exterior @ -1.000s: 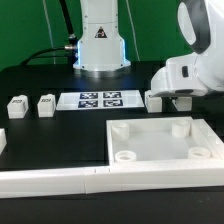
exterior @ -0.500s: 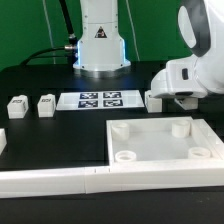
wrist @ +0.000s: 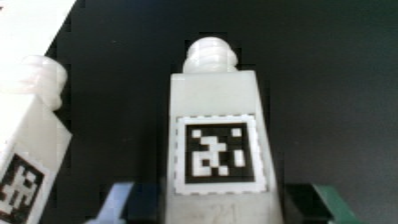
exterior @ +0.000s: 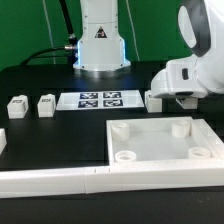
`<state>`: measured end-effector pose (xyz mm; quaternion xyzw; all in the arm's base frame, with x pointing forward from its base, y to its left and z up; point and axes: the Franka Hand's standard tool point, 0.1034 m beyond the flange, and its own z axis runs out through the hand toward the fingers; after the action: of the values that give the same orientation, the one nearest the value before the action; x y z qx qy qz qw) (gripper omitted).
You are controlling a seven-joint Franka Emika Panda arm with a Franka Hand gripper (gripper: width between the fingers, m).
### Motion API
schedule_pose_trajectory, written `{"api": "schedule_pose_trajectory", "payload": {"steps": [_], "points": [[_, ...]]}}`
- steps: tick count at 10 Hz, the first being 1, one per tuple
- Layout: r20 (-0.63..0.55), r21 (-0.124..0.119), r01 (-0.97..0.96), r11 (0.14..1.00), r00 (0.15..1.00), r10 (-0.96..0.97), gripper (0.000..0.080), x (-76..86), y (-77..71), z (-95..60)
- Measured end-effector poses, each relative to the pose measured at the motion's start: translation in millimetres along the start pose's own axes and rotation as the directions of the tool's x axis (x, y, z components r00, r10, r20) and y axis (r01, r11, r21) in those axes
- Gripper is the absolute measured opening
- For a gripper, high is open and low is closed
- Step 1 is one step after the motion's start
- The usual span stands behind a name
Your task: Assemble square table
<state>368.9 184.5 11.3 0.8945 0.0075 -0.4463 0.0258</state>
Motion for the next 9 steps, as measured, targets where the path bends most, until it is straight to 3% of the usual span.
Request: {"api": "schedule_pose_trajectory", "payload": {"steps": [1,2,3,4,5,9], "points": [[0.005,0.001,0.025,1.0,1.0,-0.025,0.0288,-1.5,3.9,-5.5],[-0.023,0.023,0.07,0.997,0.997,-0.069,0.029,-9.5,26.9,-52.6],[-0.075,0.035,0.073,0.997,0.995,-0.07,0.029,-17.7,38.9,-80.0],[-0.054,0.032,0.096,0.995,0.994,-0.094,0.029,-38.0,48.3,-98.7],[-0.066,0.009,0.087,0.996,0.994,-0.087,0.029,-54.1,51.5,-114.2],[-0.369,0.022,0.088,0.996,0.926,-0.074,0.029,-43.6,48.5,-123.8]]}}
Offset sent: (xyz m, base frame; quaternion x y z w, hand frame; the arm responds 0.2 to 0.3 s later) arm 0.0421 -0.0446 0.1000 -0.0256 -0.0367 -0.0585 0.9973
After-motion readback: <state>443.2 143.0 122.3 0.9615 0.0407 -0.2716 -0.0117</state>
